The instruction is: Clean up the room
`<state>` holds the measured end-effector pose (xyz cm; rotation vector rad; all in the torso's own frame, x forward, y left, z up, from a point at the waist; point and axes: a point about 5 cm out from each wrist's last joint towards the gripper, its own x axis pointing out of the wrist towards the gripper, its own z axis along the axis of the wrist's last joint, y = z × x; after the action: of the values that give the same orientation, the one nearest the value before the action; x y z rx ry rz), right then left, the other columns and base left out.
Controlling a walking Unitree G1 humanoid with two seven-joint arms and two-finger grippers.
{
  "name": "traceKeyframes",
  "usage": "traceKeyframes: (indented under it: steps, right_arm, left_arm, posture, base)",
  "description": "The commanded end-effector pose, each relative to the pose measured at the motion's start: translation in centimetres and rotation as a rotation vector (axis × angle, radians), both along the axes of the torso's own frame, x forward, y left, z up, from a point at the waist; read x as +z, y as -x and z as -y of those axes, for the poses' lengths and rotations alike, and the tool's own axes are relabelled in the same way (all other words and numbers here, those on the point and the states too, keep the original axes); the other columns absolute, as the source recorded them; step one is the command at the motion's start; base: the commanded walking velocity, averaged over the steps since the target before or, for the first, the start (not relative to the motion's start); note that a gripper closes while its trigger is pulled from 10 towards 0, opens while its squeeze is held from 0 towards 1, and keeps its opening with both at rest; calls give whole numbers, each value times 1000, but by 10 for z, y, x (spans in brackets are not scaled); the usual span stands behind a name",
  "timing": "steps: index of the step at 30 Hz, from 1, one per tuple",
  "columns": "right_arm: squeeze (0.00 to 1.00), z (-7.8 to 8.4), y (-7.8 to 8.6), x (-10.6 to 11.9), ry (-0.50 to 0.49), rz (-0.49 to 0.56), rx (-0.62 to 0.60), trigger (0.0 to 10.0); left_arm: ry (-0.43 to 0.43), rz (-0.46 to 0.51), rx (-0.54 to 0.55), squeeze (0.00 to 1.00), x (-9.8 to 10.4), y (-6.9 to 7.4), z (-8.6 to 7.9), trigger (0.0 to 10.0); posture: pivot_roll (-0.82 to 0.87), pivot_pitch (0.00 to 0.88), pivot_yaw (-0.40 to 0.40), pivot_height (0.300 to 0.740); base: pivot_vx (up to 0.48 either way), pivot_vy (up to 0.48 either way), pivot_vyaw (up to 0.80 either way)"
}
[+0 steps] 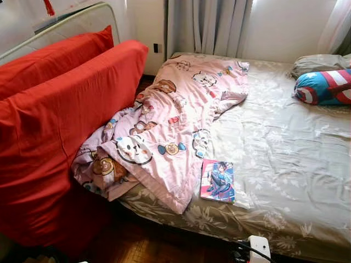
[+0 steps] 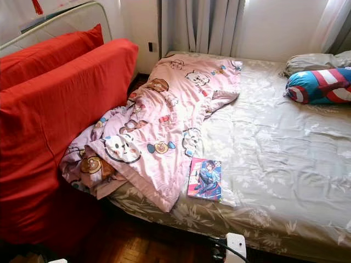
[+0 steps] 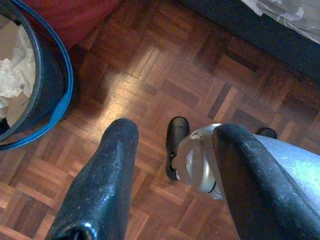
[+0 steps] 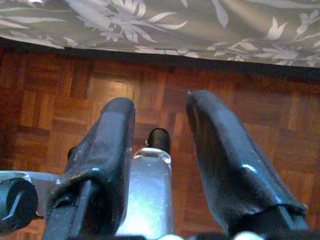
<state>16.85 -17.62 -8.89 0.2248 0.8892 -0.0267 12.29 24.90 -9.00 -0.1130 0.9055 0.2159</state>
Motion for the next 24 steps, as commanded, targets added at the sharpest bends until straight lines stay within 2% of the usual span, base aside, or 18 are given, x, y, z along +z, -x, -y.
traceKeyframes:
  steps: [1, 10, 22, 24]
  right_arm:
    - [0, 0, 2, -1, 3, -4, -3, 10000]
    - [0, 2, 2, -1, 9, -10, -1, 10000]
    - [0, 2, 6, -3, 10, -30, 7, 10000]
    - [0, 2, 6, -3, 9, -31, 6, 10000]
  left_arm:
    - [2, -29, 20, 0, -2, 7, -2, 10000]
    - [3, -22, 7, 0, -1, 0, 1, 10000]
    - [1, -22, 11, 0, -1, -2, 2, 10000]
    - [5, -20, 7, 0, -2, -4, 9, 10000]
  posture:
    - [53, 83, -39, 740]
    - [40, 86, -40, 740]
    - [50, 82, -45, 740]
    - [50, 81, -46, 740]
  base:
    - [0, 0, 0]
    - [0, 0, 0]
    - [0, 0, 0]
    - [0, 0, 0]
